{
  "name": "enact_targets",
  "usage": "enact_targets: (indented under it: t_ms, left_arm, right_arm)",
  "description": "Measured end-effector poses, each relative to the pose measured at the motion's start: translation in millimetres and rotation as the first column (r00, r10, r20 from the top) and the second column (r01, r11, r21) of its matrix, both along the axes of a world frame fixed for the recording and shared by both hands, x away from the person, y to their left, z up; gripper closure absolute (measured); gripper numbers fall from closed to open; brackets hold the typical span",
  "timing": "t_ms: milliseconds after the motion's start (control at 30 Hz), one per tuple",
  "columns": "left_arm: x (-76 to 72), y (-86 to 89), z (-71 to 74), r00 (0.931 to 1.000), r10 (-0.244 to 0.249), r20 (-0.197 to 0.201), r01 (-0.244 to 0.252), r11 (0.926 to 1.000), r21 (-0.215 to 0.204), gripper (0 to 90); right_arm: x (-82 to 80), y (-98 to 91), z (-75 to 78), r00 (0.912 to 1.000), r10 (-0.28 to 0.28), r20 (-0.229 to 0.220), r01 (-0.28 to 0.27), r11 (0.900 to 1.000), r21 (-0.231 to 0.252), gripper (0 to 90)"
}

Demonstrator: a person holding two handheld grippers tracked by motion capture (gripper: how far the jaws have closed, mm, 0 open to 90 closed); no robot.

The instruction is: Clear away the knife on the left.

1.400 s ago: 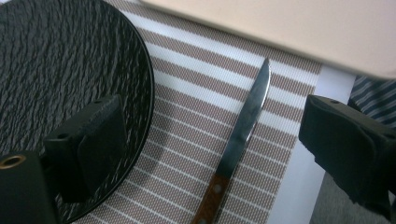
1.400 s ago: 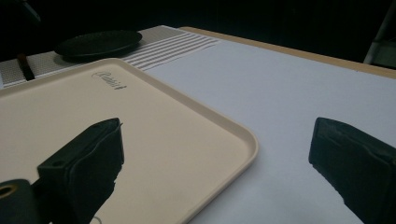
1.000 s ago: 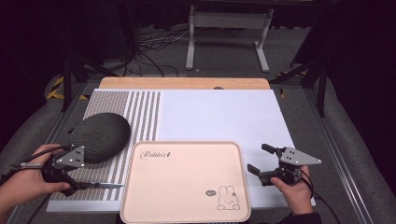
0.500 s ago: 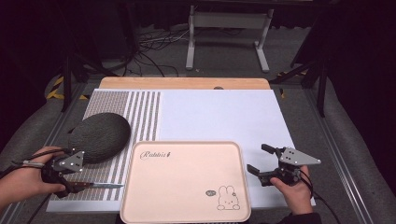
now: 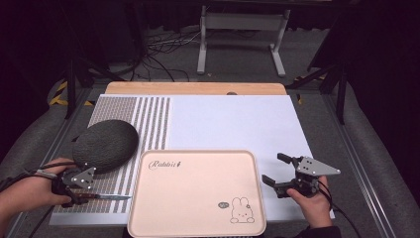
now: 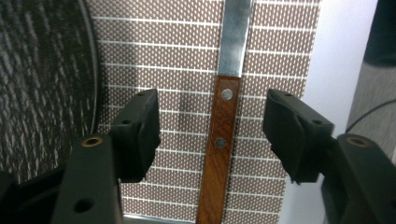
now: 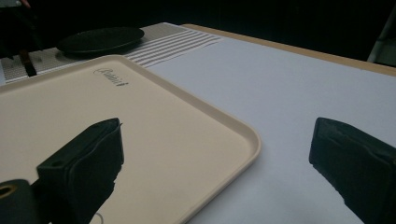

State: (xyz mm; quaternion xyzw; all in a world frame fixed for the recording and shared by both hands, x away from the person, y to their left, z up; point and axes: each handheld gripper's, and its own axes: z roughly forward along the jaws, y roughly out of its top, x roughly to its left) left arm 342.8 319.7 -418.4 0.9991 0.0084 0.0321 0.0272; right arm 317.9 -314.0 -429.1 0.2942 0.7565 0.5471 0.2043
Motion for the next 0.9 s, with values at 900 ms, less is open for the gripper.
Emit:
enact_targets:
  t_ms: [900]
  left_arm:
    - [-1.4,-16.4,-11.5,0.9977,-0.053,-0.043,0.058,0.9904,0.126,77.7]
  right_arm:
    - [0.0,0.9,-1.4,0.9999,0.013,-0.006,-0.013,0.9999,-0.005,3.9]
